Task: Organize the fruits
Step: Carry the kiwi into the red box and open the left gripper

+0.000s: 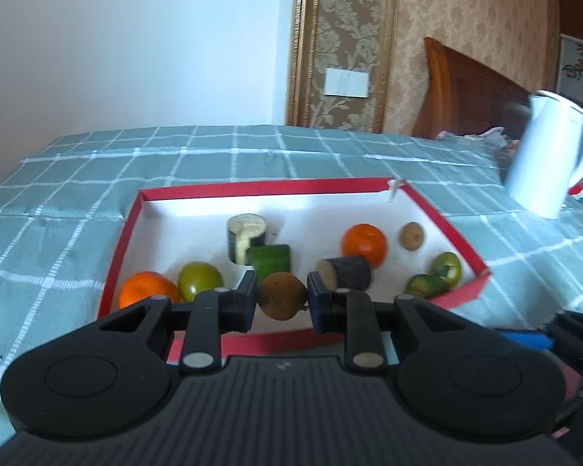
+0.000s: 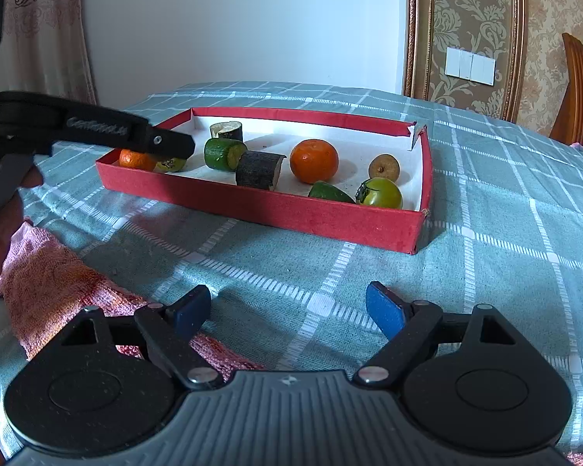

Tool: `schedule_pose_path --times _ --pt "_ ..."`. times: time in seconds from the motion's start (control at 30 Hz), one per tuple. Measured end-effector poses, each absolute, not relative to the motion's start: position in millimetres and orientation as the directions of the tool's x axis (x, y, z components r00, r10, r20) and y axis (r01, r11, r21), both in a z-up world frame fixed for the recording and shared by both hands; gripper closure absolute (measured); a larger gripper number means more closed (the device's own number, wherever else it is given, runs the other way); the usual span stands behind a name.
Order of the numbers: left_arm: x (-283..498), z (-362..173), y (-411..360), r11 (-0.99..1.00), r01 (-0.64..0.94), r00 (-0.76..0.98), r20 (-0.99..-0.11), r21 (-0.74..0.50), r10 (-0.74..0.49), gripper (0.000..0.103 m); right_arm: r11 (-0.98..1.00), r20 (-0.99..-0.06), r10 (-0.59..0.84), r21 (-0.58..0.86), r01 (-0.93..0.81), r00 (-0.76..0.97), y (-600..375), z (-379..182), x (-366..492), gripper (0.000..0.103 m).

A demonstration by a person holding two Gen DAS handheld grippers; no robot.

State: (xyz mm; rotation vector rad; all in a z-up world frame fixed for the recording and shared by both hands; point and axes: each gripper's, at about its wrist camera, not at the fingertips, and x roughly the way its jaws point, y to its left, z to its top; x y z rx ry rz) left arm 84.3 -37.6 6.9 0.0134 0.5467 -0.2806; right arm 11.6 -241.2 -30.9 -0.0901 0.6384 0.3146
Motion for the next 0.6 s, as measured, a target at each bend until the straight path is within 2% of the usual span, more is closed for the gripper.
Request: schedule_pose_path --times 0.6 --pt "124.7 -24.2 -33.2 0.977 0.211 0.794 -0.576 -0.036 -0.193 0.079 0.949 -0.599 0.260 0.011 -0.316 0.758 -241.3 -31.5 12.0 0.015"
